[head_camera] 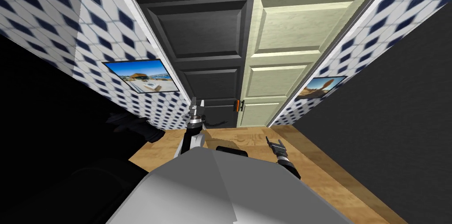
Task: Pull the door open
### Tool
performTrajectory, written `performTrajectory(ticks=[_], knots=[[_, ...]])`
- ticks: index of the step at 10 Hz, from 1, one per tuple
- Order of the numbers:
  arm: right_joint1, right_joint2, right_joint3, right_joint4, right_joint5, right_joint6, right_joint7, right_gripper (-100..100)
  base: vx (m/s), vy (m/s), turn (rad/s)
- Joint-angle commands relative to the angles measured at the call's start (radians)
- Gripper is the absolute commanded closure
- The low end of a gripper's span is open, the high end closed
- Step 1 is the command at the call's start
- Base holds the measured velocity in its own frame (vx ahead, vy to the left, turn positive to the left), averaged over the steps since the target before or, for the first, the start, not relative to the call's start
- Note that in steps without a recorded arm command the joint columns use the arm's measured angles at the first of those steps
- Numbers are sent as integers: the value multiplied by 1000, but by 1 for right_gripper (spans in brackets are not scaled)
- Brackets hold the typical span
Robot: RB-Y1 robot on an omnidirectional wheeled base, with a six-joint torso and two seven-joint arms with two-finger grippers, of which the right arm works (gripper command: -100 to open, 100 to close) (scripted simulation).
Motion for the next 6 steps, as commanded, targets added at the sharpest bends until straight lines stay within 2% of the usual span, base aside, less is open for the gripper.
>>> performTrajectory(ticks=[1,2,3,4,5,6], knots=[[-14,-15,-17,50,-14,-16,8,-100,-63,-23,6],[-13,-17,-19,55,-16,-17,8,-100,-12,-13,10],[-1,-44,-43,74,-41,-19,8,-100,10,-16,97],[2,-54,-52,82,-51,-21,7,-100,32,-18,122],[-4,-64,-62,94,-68,-25,6,-100,123,4,248],[-4,-64,-62,94,-68,-25,6,-100,134,-5,90]])
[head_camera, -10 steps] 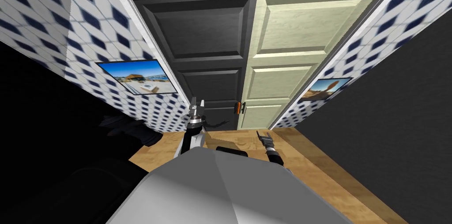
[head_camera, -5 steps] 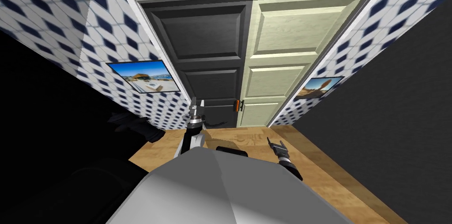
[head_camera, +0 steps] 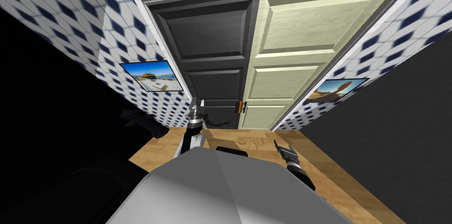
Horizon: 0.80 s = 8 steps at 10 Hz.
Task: Pull the door open
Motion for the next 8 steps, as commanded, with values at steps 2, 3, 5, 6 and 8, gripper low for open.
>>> performTrajectory(ticks=[2,3,5,6,8], knots=[[-23,-2,-1,26,-13,-22,2,-100,168,4,153],[-31,0,1,26,-15,-24,1,-100,184,27,121],[-52,11,12,23,-16,-29,1,-100,194,37,146],[-64,17,18,20,-16,-31,0,-100,177,37,123],[-90,33,33,14,-13,-36,0,-100,196,36,159]])
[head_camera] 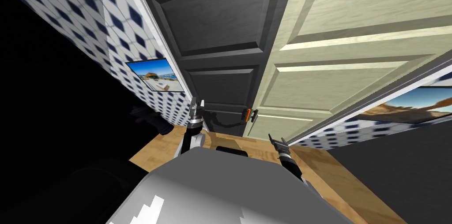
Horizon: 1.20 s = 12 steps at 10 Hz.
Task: Pull the door open
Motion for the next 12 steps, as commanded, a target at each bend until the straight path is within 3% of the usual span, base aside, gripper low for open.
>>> performTrajectory(ticks=[1,2,3,7,8,9,12], knots=[[-12,15,14,-27,4,8,-3,-100,207,43,145],[-12,15,14,-27,4,8,-3,-100,143,20,31],[-35,30,28,-35,7,4,-3,-100,175,39,140],[-78,59,57,-49,16,-3,-4,-100,189,43,134],[-69,55,51,-37,14,-14,-2,-100,108,25,28],[-69,55,51,-37,14,-14,-2,100,-17,-3,-24],[-69,55,51,-37,14,-14,-2,100,-31,1,11]])
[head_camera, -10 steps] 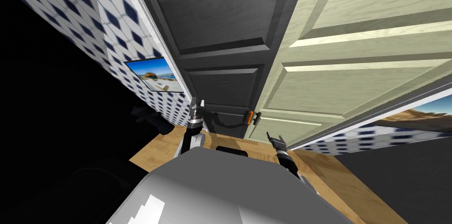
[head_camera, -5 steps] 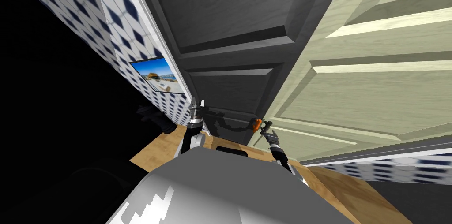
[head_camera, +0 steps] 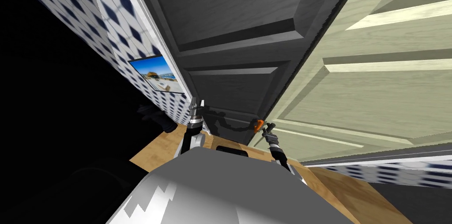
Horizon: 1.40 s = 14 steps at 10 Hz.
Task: Pull the door open
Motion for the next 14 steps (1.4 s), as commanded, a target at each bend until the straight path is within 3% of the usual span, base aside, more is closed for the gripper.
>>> performTrajectory(ticks=[1,6,7,10,14], knots=[[0,-5,-5,-2,-3,-1,-1,100,-9,0,-1],[34,-23,-15,13,-16,5,-33,100,-117,-12,-45],[50,-34,-22,19,-24,6,-48,100,-165,-20,-84],[50,-34,-22,19,-24,6,-48,100,-70,-22,-25],[81,-58,-30,30,-49,10,-120,100,-100,-11,-37]])
